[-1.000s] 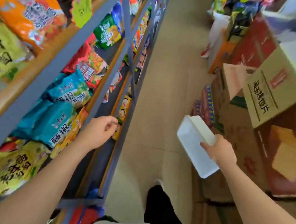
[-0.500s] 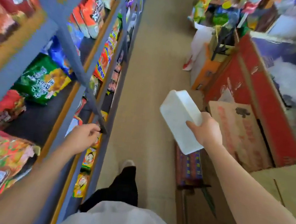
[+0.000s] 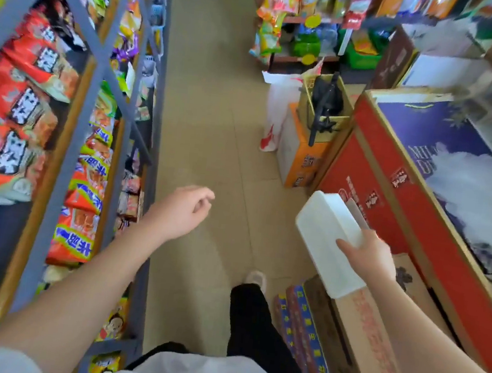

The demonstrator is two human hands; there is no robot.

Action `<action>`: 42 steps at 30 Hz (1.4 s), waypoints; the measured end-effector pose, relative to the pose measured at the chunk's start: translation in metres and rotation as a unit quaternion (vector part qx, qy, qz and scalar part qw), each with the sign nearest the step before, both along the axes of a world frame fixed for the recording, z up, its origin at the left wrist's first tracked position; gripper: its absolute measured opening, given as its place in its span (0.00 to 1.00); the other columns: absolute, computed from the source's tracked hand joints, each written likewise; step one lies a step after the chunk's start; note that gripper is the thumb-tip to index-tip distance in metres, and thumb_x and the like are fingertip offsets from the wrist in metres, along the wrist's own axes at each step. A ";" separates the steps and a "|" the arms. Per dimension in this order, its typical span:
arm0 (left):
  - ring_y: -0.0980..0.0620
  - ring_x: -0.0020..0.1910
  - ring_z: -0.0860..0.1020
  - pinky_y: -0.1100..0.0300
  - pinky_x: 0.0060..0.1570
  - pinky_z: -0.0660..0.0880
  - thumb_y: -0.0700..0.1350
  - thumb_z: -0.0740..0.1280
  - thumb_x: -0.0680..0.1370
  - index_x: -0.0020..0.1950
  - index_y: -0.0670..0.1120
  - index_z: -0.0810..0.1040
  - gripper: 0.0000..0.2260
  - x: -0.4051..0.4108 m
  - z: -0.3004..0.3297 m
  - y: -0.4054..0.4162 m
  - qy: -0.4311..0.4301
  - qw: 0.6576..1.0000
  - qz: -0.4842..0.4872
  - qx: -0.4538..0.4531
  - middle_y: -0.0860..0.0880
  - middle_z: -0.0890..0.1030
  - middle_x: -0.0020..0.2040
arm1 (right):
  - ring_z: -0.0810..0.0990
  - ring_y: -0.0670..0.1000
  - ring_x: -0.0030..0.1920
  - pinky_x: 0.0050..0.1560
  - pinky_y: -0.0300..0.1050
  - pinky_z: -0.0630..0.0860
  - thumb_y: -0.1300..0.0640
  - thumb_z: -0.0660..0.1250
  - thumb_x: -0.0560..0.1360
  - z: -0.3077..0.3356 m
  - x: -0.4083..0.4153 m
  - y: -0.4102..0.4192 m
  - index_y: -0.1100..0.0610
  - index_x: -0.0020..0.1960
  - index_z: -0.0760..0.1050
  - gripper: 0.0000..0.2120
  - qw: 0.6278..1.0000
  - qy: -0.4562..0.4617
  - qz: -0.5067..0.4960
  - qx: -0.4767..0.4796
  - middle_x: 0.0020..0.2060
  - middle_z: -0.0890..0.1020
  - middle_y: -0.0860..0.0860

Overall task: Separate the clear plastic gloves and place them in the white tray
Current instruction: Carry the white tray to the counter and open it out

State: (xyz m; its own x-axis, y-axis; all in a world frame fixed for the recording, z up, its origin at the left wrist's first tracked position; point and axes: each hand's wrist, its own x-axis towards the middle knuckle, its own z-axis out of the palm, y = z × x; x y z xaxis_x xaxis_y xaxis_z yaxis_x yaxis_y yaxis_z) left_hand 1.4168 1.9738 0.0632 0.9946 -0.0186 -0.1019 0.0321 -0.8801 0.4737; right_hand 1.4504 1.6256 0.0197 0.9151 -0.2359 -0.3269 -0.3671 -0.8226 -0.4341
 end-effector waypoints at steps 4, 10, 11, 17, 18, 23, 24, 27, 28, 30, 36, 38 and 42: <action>0.51 0.44 0.75 0.63 0.42 0.67 0.42 0.61 0.78 0.57 0.46 0.78 0.10 0.119 -0.003 -0.024 -0.002 0.999 -0.016 -0.030 0.48 0.79 0.51 | 0.77 0.58 0.46 0.41 0.49 0.75 0.47 0.69 0.72 0.003 0.100 -0.020 0.60 0.61 0.69 0.24 1.000 -0.002 -0.026 -0.009 0.49 0.78 0.56; 0.47 0.48 0.78 0.64 0.44 0.66 0.41 0.62 0.78 0.59 0.42 0.78 0.11 0.280 -0.017 -0.032 0.071 0.996 -0.027 -0.036 0.44 0.81 0.51 | 0.76 0.59 0.53 0.42 0.47 0.68 0.47 0.68 0.72 0.035 0.248 -0.038 0.60 0.61 0.69 0.24 0.997 -0.052 -0.055 -0.001 0.53 0.78 0.58; 0.47 0.48 0.78 0.64 0.44 0.66 0.40 0.62 0.78 0.58 0.42 0.78 0.10 0.305 -0.022 -0.032 0.081 0.996 -0.029 -0.035 0.44 0.81 0.51 | 0.76 0.59 0.54 0.43 0.46 0.67 0.47 0.68 0.72 0.041 0.270 -0.041 0.60 0.63 0.69 0.25 0.996 -0.064 -0.061 0.003 0.54 0.78 0.58; 0.50 0.41 0.74 0.63 0.42 0.65 0.39 0.64 0.77 0.56 0.40 0.79 0.09 0.465 -0.048 -0.053 0.102 0.990 -0.096 -0.009 0.46 0.80 0.45 | 0.73 0.58 0.59 0.53 0.50 0.70 0.49 0.69 0.73 0.059 0.380 -0.064 0.58 0.67 0.67 0.27 0.985 -0.134 -0.102 0.031 0.59 0.76 0.56; 0.51 0.41 0.74 0.63 0.41 0.65 0.40 0.64 0.77 0.56 0.41 0.79 0.09 0.492 -0.047 -0.062 0.098 0.988 -0.115 -0.004 0.48 0.79 0.44 | 0.74 0.58 0.58 0.53 0.50 0.71 0.49 0.69 0.73 0.060 0.397 -0.069 0.58 0.66 0.68 0.26 0.982 -0.140 -0.120 0.036 0.58 0.76 0.56; 0.53 0.42 0.75 0.60 0.42 0.69 0.43 0.61 0.79 0.60 0.46 0.77 0.11 0.613 -0.017 -0.123 0.080 0.964 -0.253 0.003 0.51 0.78 0.45 | 0.74 0.53 0.49 0.47 0.47 0.71 0.49 0.67 0.74 0.062 0.455 -0.094 0.55 0.65 0.68 0.22 0.955 -0.136 -0.248 0.090 0.51 0.75 0.51; 0.52 0.43 0.76 0.59 0.42 0.72 0.44 0.60 0.79 0.61 0.47 0.76 0.12 0.634 -0.010 -0.139 0.083 0.956 -0.282 0.011 0.51 0.79 0.46 | 0.74 0.53 0.49 0.46 0.46 0.70 0.49 0.67 0.74 0.062 0.464 -0.100 0.55 0.64 0.69 0.21 0.946 -0.135 -0.273 0.108 0.52 0.76 0.51; 0.48 0.41 0.79 0.52 0.40 0.75 0.46 0.58 0.80 0.64 0.49 0.73 0.13 0.682 0.010 -0.192 0.093 0.928 -0.359 0.022 0.49 0.81 0.45 | 0.77 0.53 0.47 0.44 0.46 0.70 0.48 0.65 0.74 0.056 0.479 -0.123 0.54 0.62 0.70 0.19 0.920 -0.126 -0.338 0.154 0.52 0.78 0.52; 0.48 0.39 0.79 0.53 0.37 0.74 0.47 0.58 0.80 0.65 0.49 0.72 0.13 0.695 0.015 -0.213 0.093 0.920 -0.380 0.023 0.49 0.81 0.45 | 0.78 0.53 0.47 0.45 0.47 0.72 0.47 0.65 0.74 0.052 0.482 -0.131 0.53 0.63 0.69 0.19 0.911 -0.128 -0.353 0.169 0.52 0.78 0.52; 0.52 0.43 0.77 0.59 0.38 0.73 0.48 0.57 0.81 0.69 0.49 0.67 0.16 0.711 0.020 -0.256 0.092 0.903 -0.418 0.025 0.49 0.79 0.54 | 0.79 0.52 0.47 0.46 0.48 0.74 0.47 0.63 0.75 0.046 0.485 -0.148 0.50 0.66 0.66 0.21 0.889 -0.131 -0.389 0.203 0.53 0.78 0.51; 0.54 0.66 0.67 0.54 0.63 0.64 0.57 0.62 0.77 0.74 0.56 0.55 0.28 0.710 0.003 -0.355 0.324 0.853 -0.331 -0.240 0.54 0.68 0.68 | 0.81 0.54 0.49 0.48 0.52 0.78 0.49 0.58 0.80 0.033 0.484 -0.189 0.48 0.64 0.68 0.14 0.843 -0.096 -0.376 0.373 0.53 0.79 0.53; 0.54 0.65 0.69 0.54 0.63 0.66 0.53 0.66 0.76 0.74 0.57 0.56 0.29 0.706 -0.003 -0.376 0.347 0.822 -0.308 -0.331 0.54 0.70 0.66 | 0.81 0.56 0.50 0.51 0.57 0.78 0.51 0.58 0.80 0.033 0.485 -0.202 0.46 0.60 0.71 0.10 0.834 -0.086 -0.358 0.410 0.51 0.81 0.53; 0.54 0.60 0.75 0.55 0.58 0.74 0.46 0.69 0.75 0.68 0.53 0.66 0.23 0.707 -0.005 -0.404 0.283 0.819 -0.329 -0.375 0.54 0.75 0.60 | 0.81 0.54 0.51 0.57 0.56 0.76 0.54 0.61 0.79 0.026 0.503 -0.222 0.47 0.51 0.74 0.05 0.880 -0.083 -0.354 0.305 0.49 0.81 0.50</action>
State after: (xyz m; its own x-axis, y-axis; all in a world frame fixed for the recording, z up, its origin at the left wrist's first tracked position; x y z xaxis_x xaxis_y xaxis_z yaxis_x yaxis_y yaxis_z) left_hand 2.1239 1.5703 0.0578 0.5413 -0.8006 -0.2569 0.0688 -0.2624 0.9625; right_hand 1.9531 1.4040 0.0456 0.6562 -0.5932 -0.4664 -0.5846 -0.0088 -0.8113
